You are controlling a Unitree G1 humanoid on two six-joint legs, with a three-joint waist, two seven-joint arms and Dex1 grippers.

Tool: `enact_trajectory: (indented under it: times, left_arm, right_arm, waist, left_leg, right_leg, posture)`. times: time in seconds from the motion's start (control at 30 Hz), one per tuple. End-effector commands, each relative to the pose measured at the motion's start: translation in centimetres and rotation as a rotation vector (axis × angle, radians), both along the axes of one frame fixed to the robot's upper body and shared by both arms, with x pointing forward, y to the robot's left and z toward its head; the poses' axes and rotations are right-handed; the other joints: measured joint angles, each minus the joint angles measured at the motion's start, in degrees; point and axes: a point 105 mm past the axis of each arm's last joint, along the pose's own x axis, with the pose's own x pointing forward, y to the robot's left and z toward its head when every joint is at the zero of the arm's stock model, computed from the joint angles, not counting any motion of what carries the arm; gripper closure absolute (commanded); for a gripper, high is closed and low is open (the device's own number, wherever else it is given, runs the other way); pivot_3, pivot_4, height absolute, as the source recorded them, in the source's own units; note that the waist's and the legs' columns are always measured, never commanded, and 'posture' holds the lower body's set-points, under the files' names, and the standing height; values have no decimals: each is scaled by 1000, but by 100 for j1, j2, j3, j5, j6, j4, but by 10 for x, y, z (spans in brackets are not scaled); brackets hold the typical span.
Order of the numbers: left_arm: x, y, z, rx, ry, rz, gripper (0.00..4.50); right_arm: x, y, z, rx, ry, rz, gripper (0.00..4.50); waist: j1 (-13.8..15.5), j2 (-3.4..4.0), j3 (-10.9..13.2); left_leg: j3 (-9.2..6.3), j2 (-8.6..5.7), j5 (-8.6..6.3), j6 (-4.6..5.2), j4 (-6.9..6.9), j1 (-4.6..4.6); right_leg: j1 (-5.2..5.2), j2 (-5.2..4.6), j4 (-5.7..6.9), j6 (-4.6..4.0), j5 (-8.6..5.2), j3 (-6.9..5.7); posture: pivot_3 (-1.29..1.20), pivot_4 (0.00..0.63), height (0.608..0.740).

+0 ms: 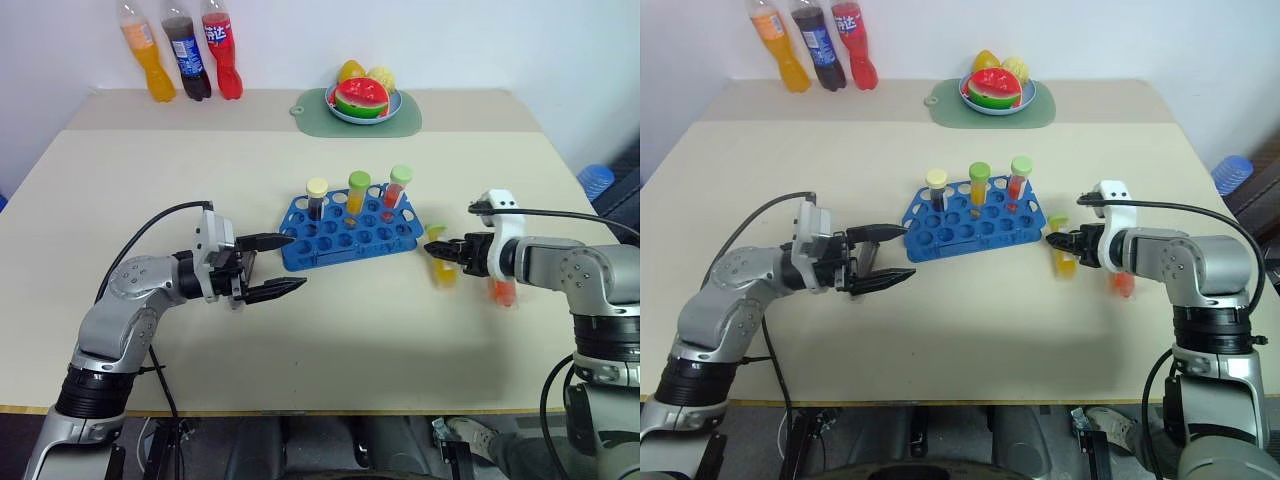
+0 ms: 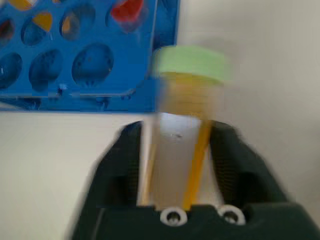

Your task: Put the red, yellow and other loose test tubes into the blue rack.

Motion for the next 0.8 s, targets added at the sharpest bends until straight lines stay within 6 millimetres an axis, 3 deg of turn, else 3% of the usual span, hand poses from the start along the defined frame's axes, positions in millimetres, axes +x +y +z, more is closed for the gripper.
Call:
enact_trajectory:
  times: [0.03, 0.2, 0.3, 0.4, 0.57, 0.8]
  left_arm:
    - [-6, -3, 6, 1, -34, -18, 721]
    - [-9, -2, 5, -1, -29, -9, 721]
    - [-9, -3, 3, -5, -24, -7, 721]
    - [-8, -6, 2, -12, -19, -16, 721]
    - [-4, -11, 2, -22, -16, -38, 721]
    - [-1, -16, 1, -31, -17, -64, 721]
  right_arm:
    - [7, -8, 15, -104, -63, -13, 422]
    - [5, -31, 52, -211, -164, -72, 422]
    - [-11, -49, 72, -238, -168, -116, 422]
    - [-25, -60, 81, -256, -154, -152, 422]
    - [-42, -82, 79, -247, -88, -250, 422]
    - [-47, -106, 53, -243, -19, -341, 422]
  waist:
    - [1, 0, 0]
    - [16, 2, 2]
    - [29, 2, 2]
    - [23, 1, 1]
    - [15, 0, 0]
    - [13, 0, 1]
  left_leg:
    - [0, 0, 0, 0, 0, -1]
    - [0, -1, 0, 0, 1, -7]
    - [-2, -1, 0, 0, 0, -8]
    - [-2, -1, 0, 0, 0, -10]
    - [-2, 0, 0, 0, 0, -9]
    - [-2, -1, 0, 0, 1, -10]
  right_leg:
    - [0, 0, 0, 1, 0, 0]
    - [-4, -2, -1, 1, 0, 0]
    - [-5, -2, -3, 0, 0, -1]
    - [-6, -2, -5, -5, -3, -2]
    - [-6, -1, -4, -13, -8, -2]
    - [-6, -1, -6, -10, -6, -1]
  posture:
    - [0, 150, 740]
    - [0, 150, 740]
    - [0, 150, 740]
    - [0, 150, 740]
    - [0, 150, 740]
    - [0, 150, 740]
